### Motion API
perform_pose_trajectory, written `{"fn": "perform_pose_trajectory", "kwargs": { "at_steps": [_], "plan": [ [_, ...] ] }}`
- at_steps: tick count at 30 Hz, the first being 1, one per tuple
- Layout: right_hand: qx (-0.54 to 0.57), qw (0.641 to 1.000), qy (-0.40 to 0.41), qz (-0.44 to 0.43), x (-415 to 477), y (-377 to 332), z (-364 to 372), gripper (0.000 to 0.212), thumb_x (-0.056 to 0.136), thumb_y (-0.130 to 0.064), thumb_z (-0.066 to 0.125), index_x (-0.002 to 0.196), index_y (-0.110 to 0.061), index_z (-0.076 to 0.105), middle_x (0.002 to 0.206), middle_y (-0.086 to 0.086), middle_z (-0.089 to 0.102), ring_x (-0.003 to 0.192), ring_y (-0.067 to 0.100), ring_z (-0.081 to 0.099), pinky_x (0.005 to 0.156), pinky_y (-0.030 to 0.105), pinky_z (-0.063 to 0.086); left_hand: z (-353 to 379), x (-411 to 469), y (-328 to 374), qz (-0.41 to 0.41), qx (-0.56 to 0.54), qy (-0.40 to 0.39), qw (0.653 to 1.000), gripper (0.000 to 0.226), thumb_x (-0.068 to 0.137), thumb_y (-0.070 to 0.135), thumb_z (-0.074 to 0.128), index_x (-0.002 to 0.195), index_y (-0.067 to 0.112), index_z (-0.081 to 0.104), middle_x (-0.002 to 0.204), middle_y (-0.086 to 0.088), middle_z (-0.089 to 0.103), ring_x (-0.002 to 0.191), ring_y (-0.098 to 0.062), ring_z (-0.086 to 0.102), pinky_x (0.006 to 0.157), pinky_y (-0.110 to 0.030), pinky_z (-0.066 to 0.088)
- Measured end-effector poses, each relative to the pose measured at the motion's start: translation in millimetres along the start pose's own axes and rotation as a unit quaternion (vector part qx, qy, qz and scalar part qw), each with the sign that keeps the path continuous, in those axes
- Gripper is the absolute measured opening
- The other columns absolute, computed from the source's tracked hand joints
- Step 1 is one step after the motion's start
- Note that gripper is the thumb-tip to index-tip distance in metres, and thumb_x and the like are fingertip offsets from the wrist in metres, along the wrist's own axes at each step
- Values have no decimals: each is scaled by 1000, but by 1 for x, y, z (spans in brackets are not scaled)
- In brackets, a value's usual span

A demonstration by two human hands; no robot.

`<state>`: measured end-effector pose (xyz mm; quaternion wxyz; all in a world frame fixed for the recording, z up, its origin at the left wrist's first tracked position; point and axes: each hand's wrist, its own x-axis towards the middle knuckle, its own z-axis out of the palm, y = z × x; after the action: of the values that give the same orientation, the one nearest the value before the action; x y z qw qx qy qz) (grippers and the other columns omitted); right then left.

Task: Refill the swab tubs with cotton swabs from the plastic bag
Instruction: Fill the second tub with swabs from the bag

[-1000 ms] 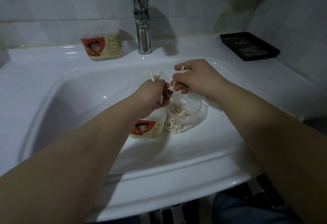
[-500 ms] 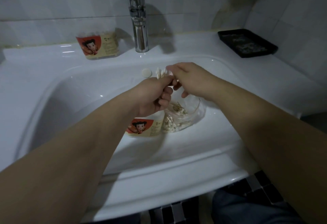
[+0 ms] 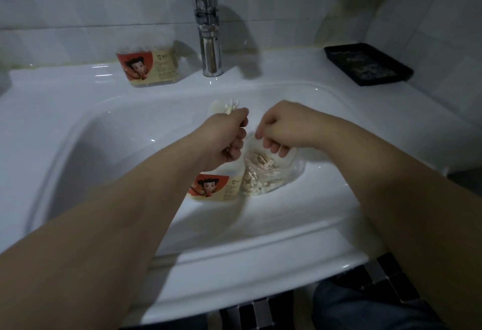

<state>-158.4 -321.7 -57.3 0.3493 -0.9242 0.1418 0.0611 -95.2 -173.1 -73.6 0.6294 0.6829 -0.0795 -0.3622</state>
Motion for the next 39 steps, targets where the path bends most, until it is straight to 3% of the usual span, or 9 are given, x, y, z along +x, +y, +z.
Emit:
{"fn": "perform_pose_trajectory", "kwargs": {
  "at_steps": [4,7,10,15,22,27,33,36,39],
  "plan": [
    [-188,975,-118,10,-5,1,11,9,83,-20,70,85,-26,76,76,-8,75,73,13,72,73,31,62,0,2,0,-4,6,-4,1000,31,103,39,51,78,23,45,50,9,34,41,-9,28,39,-18,25],
    [-244,962,-118,-14,-5,-3,17,10,82,-35,74,86,-40,66,79,-13,70,74,9,66,71,29,56,1,3,-3,-4,20,-11,1000,30,103,39,51,79,22,46,53,8,35,43,-9,29,41,-19,26],
    [-275,953,-123,-25,-4,-5,21,4,83,-40,69,86,-37,69,83,-10,69,79,15,66,72,32,55,1,4,-3,-6,26,-12,1000,29,103,39,51,80,21,47,54,8,38,44,-9,32,42,-18,29],
    [-281,948,-149,1,-4,-9,20,13,79,-19,68,92,-19,71,77,0,67,68,18,60,62,32,50,1,5,-7,33,120,18,992,28,102,39,51,87,17,54,73,0,54,52,-12,43,44,-19,35],
    [-296,946,-132,-12,-6,-9,25,13,86,-24,66,77,-18,59,71,-1,57,62,15,53,58,30,45,-1,9,-11,90,345,72,931,36,93,39,58,84,7,71,88,-12,77,57,-22,54,57,-27,47],
    [-281,951,-127,1,-2,-6,22,14,83,-18,63,70,-17,59,63,-1,56,58,18,53,56,30,44,-4,8,-9,66,367,61,926,30,91,35,62,80,7,69,82,-10,74,59,-23,51,53,-26,43],
    [-164,982,-93,5,-1,-1,15,13,84,-17,71,94,-26,72,80,-4,74,65,11,69,58,22,54,1,0,-6,59,426,17,902,19,84,21,71,77,13,55,67,-4,49,55,-19,42,45,-22,35],
    [-223,970,-93,-8,3,2,19,14,86,-24,68,98,-30,73,81,-6,70,70,14,65,63,25,50,1,1,-5,67,395,33,915,18,84,18,67,75,14,53,66,-5,48,54,-19,41,45,-23,32],
    [-272,957,-105,-6,7,1,26,5,86,-22,64,82,-21,67,72,0,65,65,19,60,60,29,48,0,1,-4,68,376,37,923,16,84,21,68,77,13,55,67,-5,49,53,-18,39,46,-22,30]
  ]
}}
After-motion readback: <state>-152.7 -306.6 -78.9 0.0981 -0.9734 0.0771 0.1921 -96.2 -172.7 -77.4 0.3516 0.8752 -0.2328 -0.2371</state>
